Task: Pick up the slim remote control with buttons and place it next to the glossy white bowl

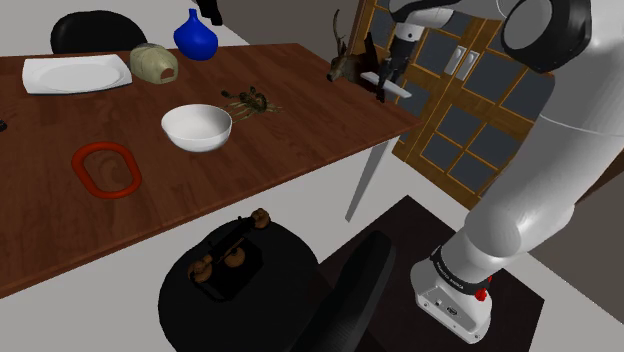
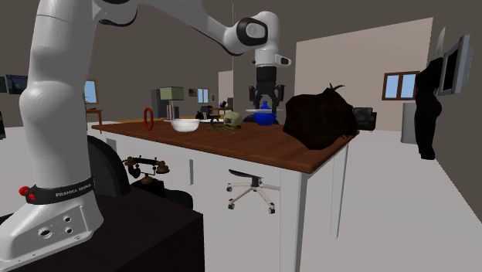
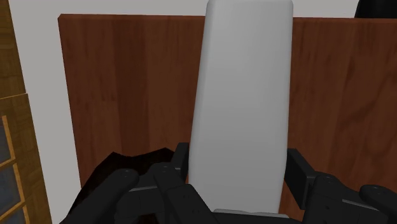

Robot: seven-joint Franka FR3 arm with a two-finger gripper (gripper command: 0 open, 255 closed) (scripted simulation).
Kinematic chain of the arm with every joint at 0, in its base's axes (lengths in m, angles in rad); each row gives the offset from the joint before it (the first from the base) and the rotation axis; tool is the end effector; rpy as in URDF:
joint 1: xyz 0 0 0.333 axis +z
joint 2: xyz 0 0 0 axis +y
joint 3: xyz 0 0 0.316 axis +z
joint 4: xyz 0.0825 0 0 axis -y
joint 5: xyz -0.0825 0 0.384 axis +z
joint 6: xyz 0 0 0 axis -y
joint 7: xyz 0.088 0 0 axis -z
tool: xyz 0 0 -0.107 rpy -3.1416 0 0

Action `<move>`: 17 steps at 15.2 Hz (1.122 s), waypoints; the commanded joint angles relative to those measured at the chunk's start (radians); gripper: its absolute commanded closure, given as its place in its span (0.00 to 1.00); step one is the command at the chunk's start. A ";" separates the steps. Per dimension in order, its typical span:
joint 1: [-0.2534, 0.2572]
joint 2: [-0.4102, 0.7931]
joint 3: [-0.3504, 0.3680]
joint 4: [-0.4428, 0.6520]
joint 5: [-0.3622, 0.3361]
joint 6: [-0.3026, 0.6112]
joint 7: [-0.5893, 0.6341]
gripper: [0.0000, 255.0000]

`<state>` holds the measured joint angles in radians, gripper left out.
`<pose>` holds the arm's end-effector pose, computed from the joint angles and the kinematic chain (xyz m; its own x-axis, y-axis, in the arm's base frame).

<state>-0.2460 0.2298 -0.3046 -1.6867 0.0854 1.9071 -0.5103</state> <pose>0.5450 -0.3110 0.4675 0.9981 -0.0609 0.0074 -0.0608 -0.9981 -0.0099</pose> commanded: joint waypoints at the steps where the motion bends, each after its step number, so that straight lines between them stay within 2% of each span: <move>1: 0.023 -0.030 0.010 -0.032 -0.011 0.005 0.035 1.00; 9: 0.135 -0.158 0.081 -0.192 -0.056 0.047 0.227 1.00; 17: 0.234 -0.225 0.171 -0.273 -0.073 0.064 0.421 1.00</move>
<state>-0.0235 0.0126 -0.1443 -1.9546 0.0137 1.9732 -0.1137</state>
